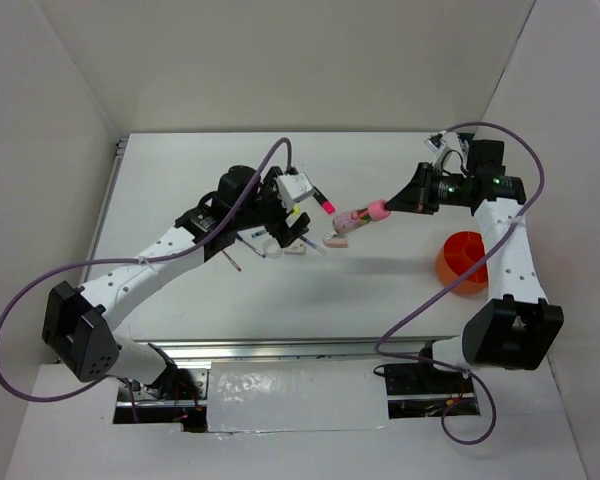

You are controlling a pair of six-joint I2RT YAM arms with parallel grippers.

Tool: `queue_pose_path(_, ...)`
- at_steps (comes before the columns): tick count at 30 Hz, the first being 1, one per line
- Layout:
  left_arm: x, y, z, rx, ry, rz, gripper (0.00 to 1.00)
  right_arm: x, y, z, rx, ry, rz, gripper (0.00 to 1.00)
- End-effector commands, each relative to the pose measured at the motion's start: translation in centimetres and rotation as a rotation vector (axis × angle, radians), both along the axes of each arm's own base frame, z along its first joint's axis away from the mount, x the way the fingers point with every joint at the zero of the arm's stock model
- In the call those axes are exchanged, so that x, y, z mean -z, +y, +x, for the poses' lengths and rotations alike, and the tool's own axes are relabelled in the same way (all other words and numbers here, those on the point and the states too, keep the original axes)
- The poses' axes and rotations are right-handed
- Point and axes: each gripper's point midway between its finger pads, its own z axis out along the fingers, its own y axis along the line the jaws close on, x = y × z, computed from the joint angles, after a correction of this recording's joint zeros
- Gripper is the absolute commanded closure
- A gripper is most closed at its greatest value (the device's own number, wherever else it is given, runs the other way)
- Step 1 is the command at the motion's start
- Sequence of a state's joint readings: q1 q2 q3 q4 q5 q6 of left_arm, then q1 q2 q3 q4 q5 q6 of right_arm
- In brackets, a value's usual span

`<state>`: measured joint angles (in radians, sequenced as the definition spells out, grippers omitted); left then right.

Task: Sort the stationery into containers
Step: Pick up the stationery from the center of the board, then place the stationery in the storage box.

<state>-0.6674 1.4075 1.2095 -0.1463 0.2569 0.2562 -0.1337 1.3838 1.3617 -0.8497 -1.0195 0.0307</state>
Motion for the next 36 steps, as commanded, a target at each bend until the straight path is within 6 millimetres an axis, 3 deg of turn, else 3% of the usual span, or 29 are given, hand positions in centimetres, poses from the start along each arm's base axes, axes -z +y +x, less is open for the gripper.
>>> queue_pose_path(1,-2.7,0.5,2.6,-0.111,0.011,-0.096,0.01,-2.3,-1.5,-2.5,-0.002,-0.109,-0.136,1.00)
queue_pose_path(4,-1.8,1.7,4.4,-0.198,0.053,-0.080,0.01,-3.3,-3.4,-3.6,0.047,-0.180,-0.300,1.00)
queue_pose_path(8,-0.6,2.4,6.7,-0.287,0.090,-0.034,0.01,-4.6,-8.0,-5.1,0.172,-0.244,-0.610,1.00)
queue_pose_path(17,0.3,1.6,7.7,-0.295,0.146,-0.063,0.01,-4.4,-15.9,-9.1,0.388,-0.143,-1.037,1.00)
queue_pose_path(18,0.1,1.5,7.8,-0.292,0.145,-0.067,0.01,-4.7,-18.2,-9.6,0.461,-0.111,-1.145,1.00)
queue_pose_path(19,0.1,1.4,7.8,-0.290,0.147,-0.069,0.01,-4.5,-17.6,-9.4,0.440,-0.131,-1.117,1.00)
queue_pose_path(26,-0.7,1.6,8.0,-0.298,0.139,-0.060,0.01,-5.0,-20.8,-8.8,0.541,-0.123,-1.260,1.00)
queue_pose_path(30,-0.8,2.4,8.3,-0.314,0.141,-0.037,0.01,-5.7,-21.6,-7.8,0.572,-0.129,-1.256,1.00)
queue_pose_path(36,-0.4,3.1,7.7,-0.309,0.150,0.002,0.01,-3.8,-22.1,-6.4,0.546,-0.092,-1.244,1.00)
